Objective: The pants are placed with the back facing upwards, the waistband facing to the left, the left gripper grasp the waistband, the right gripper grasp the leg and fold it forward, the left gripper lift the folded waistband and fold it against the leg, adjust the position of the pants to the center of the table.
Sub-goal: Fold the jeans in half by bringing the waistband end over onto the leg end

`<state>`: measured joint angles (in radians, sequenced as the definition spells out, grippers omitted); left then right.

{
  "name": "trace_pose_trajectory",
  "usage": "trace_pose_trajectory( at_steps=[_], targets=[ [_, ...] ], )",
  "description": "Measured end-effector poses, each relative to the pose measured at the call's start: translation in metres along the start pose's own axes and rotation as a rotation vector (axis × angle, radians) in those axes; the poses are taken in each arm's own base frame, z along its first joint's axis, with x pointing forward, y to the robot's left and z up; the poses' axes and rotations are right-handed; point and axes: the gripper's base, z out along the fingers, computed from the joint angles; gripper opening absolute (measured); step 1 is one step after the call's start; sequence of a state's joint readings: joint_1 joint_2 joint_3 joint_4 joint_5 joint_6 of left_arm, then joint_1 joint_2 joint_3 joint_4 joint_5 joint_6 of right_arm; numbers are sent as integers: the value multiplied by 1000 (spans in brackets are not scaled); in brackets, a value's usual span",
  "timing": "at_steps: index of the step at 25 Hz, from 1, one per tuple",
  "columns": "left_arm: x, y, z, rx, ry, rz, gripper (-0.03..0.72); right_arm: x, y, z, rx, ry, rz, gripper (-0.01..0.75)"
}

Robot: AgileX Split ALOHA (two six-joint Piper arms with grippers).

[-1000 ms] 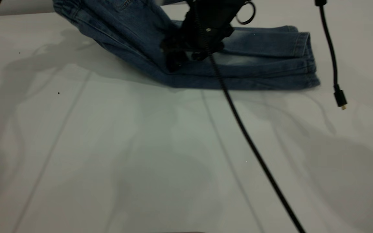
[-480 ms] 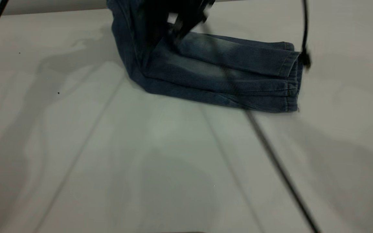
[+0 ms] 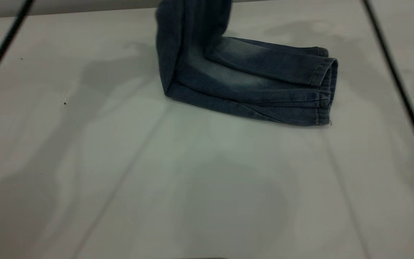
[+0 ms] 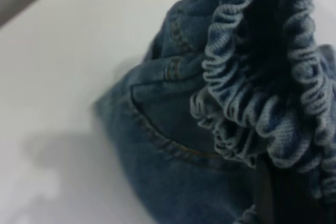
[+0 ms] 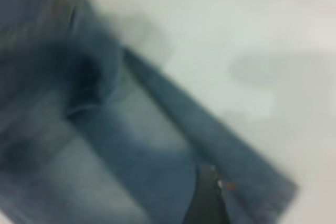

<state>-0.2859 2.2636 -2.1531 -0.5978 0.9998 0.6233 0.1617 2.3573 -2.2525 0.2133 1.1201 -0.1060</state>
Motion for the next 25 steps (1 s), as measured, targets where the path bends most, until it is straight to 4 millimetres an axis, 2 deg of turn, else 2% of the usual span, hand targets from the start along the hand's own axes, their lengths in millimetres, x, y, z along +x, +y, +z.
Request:
trace_pose_trajectory(
  at_steps=[6, 10, 14, 17, 20, 25],
  targets=[
    [-6, -57, 35, 80, 28, 83, 99, -7, -26, -46, 41, -42, 40, 475],
    [3, -78, 64, 102, 76, 123, 99, -10, -32, -78, 62, -98, 48, 475],
    [16, -94, 97, 119, 108, 140, 99, -11, -30, -95, 72, -123, 41, 475],
    [24, -108, 116, 134, 127, 159, 120, -11, -29, -98, 72, -118, 39, 475],
    [27, -116, 126, 139, 124, 186, 197, -9, -29, -97, 71, -98, 40, 475],
    [25, -120, 127, 138, 100, 205, 423, -8, -29, -97, 69, -89, 39, 475]
  ],
)
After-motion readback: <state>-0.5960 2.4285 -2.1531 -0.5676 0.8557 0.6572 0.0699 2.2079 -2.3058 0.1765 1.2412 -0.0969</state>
